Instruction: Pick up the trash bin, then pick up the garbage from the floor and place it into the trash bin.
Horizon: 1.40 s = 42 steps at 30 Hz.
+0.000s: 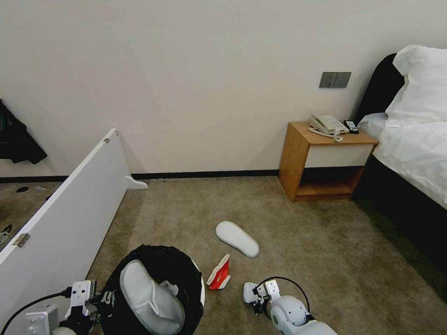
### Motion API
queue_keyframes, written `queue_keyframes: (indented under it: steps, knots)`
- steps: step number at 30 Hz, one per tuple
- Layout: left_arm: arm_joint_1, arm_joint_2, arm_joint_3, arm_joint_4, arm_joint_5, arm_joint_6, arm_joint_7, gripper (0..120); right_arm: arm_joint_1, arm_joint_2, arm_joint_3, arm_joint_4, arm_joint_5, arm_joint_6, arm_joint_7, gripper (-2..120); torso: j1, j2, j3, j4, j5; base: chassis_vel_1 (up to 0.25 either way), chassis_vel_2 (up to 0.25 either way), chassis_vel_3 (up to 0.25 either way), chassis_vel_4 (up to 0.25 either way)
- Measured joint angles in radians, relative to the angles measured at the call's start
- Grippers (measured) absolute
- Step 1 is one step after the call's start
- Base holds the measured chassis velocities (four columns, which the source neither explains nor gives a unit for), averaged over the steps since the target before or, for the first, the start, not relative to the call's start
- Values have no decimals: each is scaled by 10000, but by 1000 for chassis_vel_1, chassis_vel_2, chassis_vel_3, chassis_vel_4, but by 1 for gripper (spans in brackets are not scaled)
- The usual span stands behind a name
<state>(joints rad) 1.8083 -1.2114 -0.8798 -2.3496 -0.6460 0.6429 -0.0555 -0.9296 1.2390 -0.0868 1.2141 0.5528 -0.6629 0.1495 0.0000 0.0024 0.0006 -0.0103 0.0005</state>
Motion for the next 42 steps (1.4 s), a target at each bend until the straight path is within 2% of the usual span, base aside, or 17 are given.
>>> queue_keyframes:
  steps: [10,13,14,15,16,17,19,20,21,23,24,27,29,30,32,39,42]
  knots:
    - [-86,417,242,4,-216,14,-41,3,-424,-483,841,928,-178,350,58,0,0,-2,1,-7,-3,0,0,0,0]
    - [-505,785,501,163,-365,80,-138,3,-689,-1019,1560,1362,-929,3232,-532,0,0,-2,1,-11,-6,0,0,0,0]
    - [-505,785,501,163,-365,80,-138,3,-689,-1019,1560,1362,-929,3232,-532,0,0,-2,1,-11,-6,0,0,0,0]
    - [-612,842,564,209,-419,98,-174,3,-705,-1059,1755,1472,-918,3966,-743,0,0,-2,1,-11,-2,0,0,0,0]
    - [-612,842,564,209,-419,98,-174,3,-705,-1059,1755,1472,-918,3966,-743,0,0,-2,1,-11,-2,0,0,0,0]
    - [-756,955,706,273,-595,139,-243,3,-682,-1093,1994,1693,-682,5332,-1198,0,0,-2,1,-4,-8,0,0,0,0]
    - [-852,1135,887,334,-709,162,-256,3,-482,-1029,1997,1956,-108,7229,-2016,0,1,-2,1,-5,-2,0,0,0,0]
    - [-852,1135,887,334,-709,162,-256,3,-482,-1029,1997,1956,-108,7229,-2016,0,1,-2,1,-5,-2,0,0,0,0]
    - [-858,1217,947,344,-730,162,-269,3,-353,-1000,1910,2158,360,7811,-2390,0,0,-2,0,-3,-5,0,0,0,0]
    - [-790,1383,1001,342,-875,162,-270,3,63,-964,1332,2807,2476,9062,-4043,0,0,-2,1,0,-3,0,0,0,0]
    - [-790,1383,1001,342,-875,162,-270,3,63,-964,1332,2807,2476,9062,-4043,0,0,-2,1,0,-3,0,0,0,0]
    - [-774,1398,1026,341,-912,163,-266,3,296,-1080,878,3469,3556,9325,-5123,0,0,-2,0,3,-5,0,0,0,0]
    - [-769,1359,1085,338,-912,163,-266,3,523,-1419,290,4110,4548,9105,-6914,0,0,-2,0,-2,-7,0,0,0,0]
    - [-769,1359,1085,338,-912,163,-266,3,523,-1419,290,4110,4548,9105,-6914,0,0,-2,0,-2,-7,0,0,0,0]
    - [-731,1348,1148,252,-949,163,-264,3,801,-1895,-501,4469,4977,8619,-8715,0,0,-2,0,-6,-5,0,0,0,0]
    - [-642,1541,1209,72,-1235,178,-275,3,1513,-2624,-1885,4970,5111,8145,-9690,0,0,-2,1,-6,-3,0,0,0,0]
    - [-537,1763,1228,29,-1313,180,-273,3,2205,-3044,-2747,5486,5581,7944,-9178,0,0,-2,0,-2,-5,0,0,0,0]
